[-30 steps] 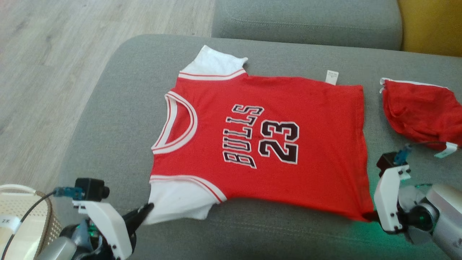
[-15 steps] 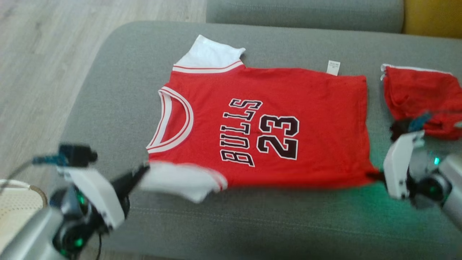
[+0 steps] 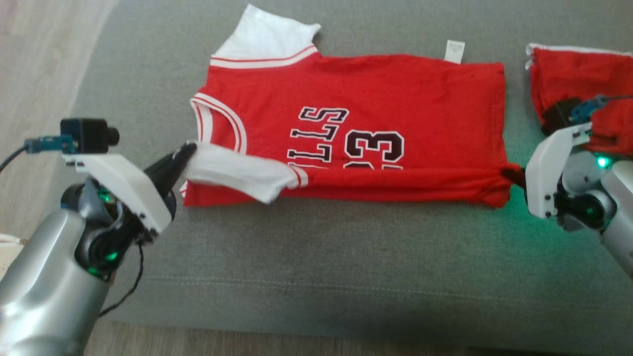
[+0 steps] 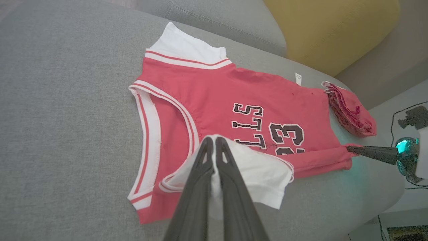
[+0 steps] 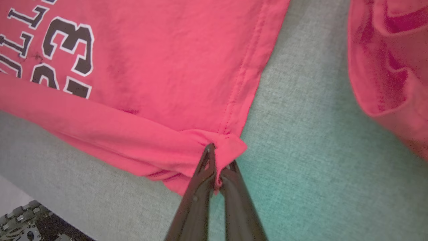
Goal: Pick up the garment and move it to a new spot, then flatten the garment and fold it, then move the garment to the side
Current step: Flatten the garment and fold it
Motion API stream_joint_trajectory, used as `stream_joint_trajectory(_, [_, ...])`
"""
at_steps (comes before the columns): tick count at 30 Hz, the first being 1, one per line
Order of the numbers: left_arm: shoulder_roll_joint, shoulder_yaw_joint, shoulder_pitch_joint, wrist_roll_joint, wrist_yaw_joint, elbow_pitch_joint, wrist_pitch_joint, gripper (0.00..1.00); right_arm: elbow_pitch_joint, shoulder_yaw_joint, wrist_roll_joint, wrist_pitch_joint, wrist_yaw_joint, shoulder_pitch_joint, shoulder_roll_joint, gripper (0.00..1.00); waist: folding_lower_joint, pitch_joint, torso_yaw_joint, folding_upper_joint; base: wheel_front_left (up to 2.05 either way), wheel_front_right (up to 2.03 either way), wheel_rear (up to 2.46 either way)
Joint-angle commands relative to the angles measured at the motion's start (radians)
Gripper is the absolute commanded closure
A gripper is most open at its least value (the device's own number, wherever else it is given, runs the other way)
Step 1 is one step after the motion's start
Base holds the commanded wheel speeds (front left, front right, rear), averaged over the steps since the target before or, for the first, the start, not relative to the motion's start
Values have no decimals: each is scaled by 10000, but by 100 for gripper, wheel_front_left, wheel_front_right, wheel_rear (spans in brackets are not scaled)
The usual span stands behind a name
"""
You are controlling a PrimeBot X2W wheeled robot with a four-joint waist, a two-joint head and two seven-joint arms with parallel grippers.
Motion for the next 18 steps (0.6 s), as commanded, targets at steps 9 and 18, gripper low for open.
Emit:
stream_joint_trajectory(9, [-225, 123, -1805, 591, -107, 1608, -547, 100, 216, 248, -94, -767, -2, -678, 242, 100, 0, 784, -236, 0, 0, 0, 0])
stream_joint_trajectory(18, [-709, -32, -2659, 985, -81, 3160, -1430, 56, 322, 418, 200, -1338, -2, -1020, 319, 0, 0, 1130, -292, 0, 0, 0, 0])
